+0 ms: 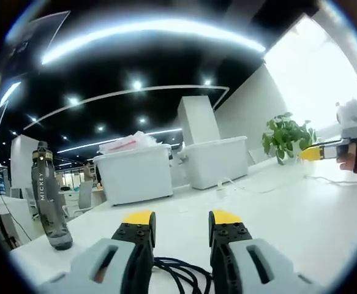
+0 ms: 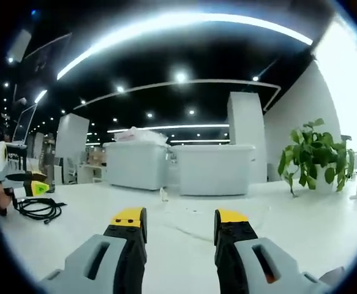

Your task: Coil the Type-C to USB data cable on the desktop and secure it with Velcro straps.

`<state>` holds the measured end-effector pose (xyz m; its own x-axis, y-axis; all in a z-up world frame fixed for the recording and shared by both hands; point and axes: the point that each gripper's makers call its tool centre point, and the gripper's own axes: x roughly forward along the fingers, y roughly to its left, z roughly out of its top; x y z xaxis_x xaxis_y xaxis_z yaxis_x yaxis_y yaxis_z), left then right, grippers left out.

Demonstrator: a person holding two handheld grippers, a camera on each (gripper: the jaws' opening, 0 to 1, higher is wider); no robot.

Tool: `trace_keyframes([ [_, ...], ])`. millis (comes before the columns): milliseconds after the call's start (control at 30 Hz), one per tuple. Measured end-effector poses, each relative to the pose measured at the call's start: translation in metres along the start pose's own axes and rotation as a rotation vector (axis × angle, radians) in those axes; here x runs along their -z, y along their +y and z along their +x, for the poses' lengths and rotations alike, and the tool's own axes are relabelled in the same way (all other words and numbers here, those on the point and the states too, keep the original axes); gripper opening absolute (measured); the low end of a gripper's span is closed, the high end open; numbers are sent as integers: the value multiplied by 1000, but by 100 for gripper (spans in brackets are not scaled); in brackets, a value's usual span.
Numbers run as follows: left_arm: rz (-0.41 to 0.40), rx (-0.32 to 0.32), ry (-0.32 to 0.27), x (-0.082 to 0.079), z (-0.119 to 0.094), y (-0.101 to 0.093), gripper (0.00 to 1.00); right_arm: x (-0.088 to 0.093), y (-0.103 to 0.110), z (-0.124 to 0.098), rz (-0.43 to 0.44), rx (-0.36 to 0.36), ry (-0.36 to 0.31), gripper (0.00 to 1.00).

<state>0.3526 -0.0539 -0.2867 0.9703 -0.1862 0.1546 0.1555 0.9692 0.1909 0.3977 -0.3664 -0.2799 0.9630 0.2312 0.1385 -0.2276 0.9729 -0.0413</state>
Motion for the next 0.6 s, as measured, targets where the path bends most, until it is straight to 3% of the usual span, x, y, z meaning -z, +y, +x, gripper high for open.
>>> trace_keyframes([
  [600,-15,-35,21,5,1,10,40,0,5,-3,29,-17,5,44],
])
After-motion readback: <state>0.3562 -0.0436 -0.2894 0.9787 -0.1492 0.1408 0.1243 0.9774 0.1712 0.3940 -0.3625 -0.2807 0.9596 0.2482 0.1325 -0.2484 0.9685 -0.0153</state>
